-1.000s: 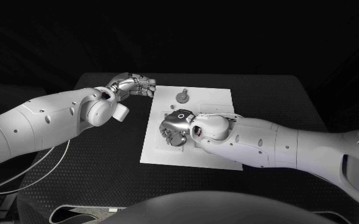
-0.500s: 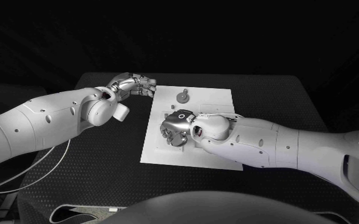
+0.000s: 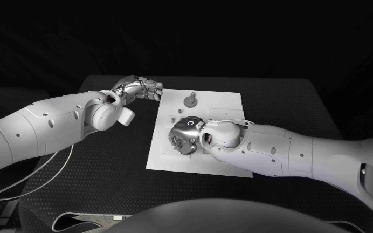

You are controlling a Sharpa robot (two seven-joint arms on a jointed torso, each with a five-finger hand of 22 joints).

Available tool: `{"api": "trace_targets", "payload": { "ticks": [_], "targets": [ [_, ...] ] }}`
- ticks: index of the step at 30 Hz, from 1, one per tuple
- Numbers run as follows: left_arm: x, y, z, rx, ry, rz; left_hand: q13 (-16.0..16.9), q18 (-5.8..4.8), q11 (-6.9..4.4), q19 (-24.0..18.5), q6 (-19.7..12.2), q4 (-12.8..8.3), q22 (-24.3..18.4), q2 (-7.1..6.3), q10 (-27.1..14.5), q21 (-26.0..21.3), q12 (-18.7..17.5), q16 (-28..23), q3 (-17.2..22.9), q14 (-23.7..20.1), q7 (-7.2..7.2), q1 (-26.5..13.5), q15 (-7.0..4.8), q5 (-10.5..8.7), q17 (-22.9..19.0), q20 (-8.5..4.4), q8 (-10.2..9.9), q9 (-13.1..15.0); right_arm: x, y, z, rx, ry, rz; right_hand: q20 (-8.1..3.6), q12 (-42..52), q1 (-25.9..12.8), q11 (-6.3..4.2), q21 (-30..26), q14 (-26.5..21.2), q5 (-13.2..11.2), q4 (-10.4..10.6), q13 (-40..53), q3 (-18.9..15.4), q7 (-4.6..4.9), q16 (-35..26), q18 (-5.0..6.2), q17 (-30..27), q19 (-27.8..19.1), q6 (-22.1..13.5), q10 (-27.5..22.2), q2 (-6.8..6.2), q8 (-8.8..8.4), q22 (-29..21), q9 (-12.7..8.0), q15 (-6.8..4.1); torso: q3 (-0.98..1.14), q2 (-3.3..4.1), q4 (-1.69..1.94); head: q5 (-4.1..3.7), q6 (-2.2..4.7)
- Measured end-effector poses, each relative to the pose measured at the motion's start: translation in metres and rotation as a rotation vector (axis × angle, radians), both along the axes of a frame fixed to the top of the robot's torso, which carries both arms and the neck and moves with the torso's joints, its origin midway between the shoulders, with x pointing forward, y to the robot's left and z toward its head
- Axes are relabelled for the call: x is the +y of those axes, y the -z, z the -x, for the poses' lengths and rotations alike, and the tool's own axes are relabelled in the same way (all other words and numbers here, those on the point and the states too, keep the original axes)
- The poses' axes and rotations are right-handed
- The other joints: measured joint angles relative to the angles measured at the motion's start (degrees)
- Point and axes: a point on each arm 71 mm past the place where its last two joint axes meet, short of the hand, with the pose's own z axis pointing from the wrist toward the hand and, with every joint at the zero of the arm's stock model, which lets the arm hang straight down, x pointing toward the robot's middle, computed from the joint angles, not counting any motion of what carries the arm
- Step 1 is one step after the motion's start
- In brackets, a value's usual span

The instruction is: Assemble the parts on the task board

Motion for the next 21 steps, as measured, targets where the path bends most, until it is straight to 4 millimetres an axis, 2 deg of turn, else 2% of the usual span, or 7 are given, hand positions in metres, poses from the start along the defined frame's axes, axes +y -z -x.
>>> {"api": "trace_targets", "payload": {
  "ticks": [15,17,19,21],
  "targets": [
    [0.0001,-0.0001,0.0001,0.001,0.0,0.0,-0.05,0.0,0.0,0.0,0.0,0.0,-0.06,0.23,0.0,0.0,0.0,0.0,0.0,0.0,0.0,0.23,0.0,0.0,0.0,0.0,0.0,0.0,0.0005,0.0005,-0.0013,0.0,0.003,0.006,-0.07,0.01,0.0,-0.01,0.22,-0.09,0.0,-0.01,0.47,-0.01,0.01,0.21,-0.26,0.05,-0.09,-0.02,-0.01,0.0,0.17,0.05,-0.12,0.09,0.0,0.0,-0.02,-0.11,0.0],
    [0.0001,-0.0001,0.0001,0.001,0.0,0.0,-0.05,0.0,0.0,0.0,0.0,0.0,-0.06,0.23,0.0,0.0,0.0,0.0,0.0,0.0,0.0,0.23,0.0,0.0,0.0,0.0,0.0,0.0,0.0009,0.0005,-0.0016,0.0,0.003,0.007,0.23,0.01,0.0,-0.01,0.22,-0.09,0.0,-0.01,0.52,-0.01,0.01,0.21,-0.31,0.05,-0.42,-0.02,-0.01,0.0,0.18,0.05,-0.12,0.09,0.0,0.01,-0.02,-0.12,0.0],
    [0.0,-0.0001,0.0001,0.001,0.0,0.0,-0.05,0.0,0.0,0.0,0.0,0.0,-0.09,0.23,0.0,0.0,0.0,0.0,0.0,0.0,0.0,0.23,0.0,0.0,0.0,0.0,0.0,-0.02,0.0013,0.0005,-0.0019,0.001,0.003,0.005,0.16,-0.32,0.0,-0.02,0.44,-0.3,0.0,-0.01,0.52,-0.01,0.27,0.21,-0.31,0.05,-0.94,-0.29,-0.02,0.0,0.04,0.05,-0.12,0.3,-0.02,0.01,-0.02,-0.12,0.0],
    [-0.0001,-0.0001,0.0001,0.001,0.001,0.0,-0.04,0.0,0.0,0.0,0.0,0.0,-0.11,0.23,0.0,0.0,0.0,0.0,0.0,0.0,0.0,0.23,0.0,0.0,0.0,0.0,0.0,-0.05,0.0012,0.0008,-0.0024,0.003,0.006,0.003,0.31,-1.27,0.24,-0.21,0.65,-0.69,0.0,0.13,0.42,-0.15,0.85,0.21,-0.31,0.05,-1.12,-1.3,-0.49,-0.25,-0.79,0.05,-0.11,0.66,-0.03,0.0,-0.02,-0.12,0.0]
  ]
}}
